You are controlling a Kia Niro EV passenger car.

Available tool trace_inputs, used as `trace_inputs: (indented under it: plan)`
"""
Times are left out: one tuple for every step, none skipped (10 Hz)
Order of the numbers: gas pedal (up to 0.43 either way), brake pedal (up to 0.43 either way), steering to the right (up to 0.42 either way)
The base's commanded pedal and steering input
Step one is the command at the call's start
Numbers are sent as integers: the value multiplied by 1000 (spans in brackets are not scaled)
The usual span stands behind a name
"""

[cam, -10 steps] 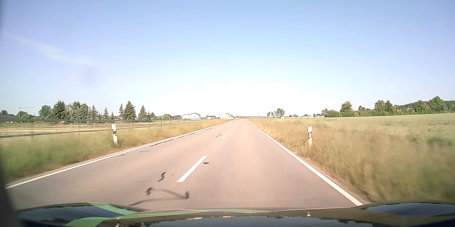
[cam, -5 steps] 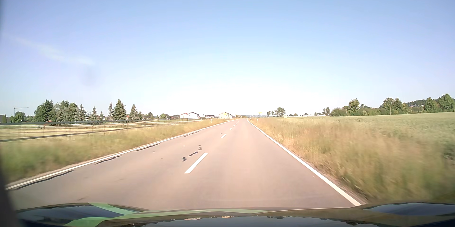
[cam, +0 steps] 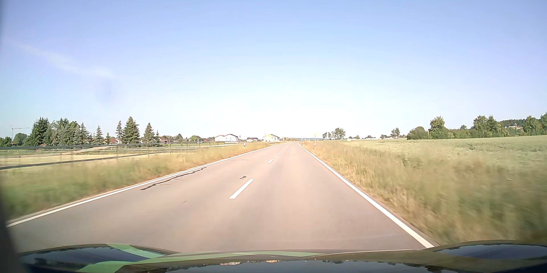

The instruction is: Follow the waypoints while adhering to traffic rules and regulations

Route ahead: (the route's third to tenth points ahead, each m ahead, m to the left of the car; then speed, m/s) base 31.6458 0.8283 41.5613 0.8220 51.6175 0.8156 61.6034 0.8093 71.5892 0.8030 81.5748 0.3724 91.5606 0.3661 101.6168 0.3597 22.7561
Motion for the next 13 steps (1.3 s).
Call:
trace_inputs:
  plan:
    - [220, 0, -3]
    - [228, 0, -3]
    - [228, 0, -3]
    - [248, 0, -3]
    - [260, 0, -3]
    - [287, 0, -3]
    - [287, 0, -2]
    - [287, 0, -3]
    - [287, 0, -2]
    - [280, 0, -3]
    - [240, 0, -3]
    - [240, 0, -2]
    - [240, 0, -1]
